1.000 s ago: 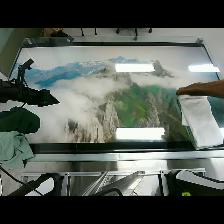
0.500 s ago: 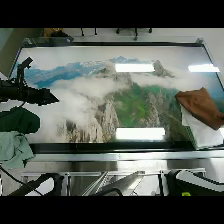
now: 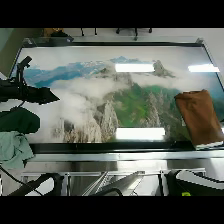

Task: Fold the shirts.

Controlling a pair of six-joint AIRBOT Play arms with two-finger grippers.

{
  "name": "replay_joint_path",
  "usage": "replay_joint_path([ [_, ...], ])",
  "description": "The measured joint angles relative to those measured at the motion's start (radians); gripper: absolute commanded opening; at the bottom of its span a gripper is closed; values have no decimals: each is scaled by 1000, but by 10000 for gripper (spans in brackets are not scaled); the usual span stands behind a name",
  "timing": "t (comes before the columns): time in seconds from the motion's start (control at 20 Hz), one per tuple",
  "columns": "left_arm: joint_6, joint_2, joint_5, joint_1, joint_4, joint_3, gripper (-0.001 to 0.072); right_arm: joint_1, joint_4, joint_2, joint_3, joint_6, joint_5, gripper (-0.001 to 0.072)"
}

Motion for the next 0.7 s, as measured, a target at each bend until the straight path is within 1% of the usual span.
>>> replay_joint_path([
  [0.1, 8, 1, 16, 0, -44, 0, 10, 32, 108, 14, 34, -15, -75, 24],
  [0.2, 19, 18, 29, -6, -90, -10, 10, 106, 188, 32, 41, -49, -157, 24],
  [0.35, 31, 103, 59, -40, -124, -95, 10, 285, 245, 68, -11, -109, -238, 24],
  [0.5, 37, 248, 86, -104, -138, -274, 11, 539, 270, 143, -188, -158, -301, 24],
  [0.7, 31, 439, 146, -198, -143, -523, 10, 852, 269, 281, -506, -174, -424, 24],
])
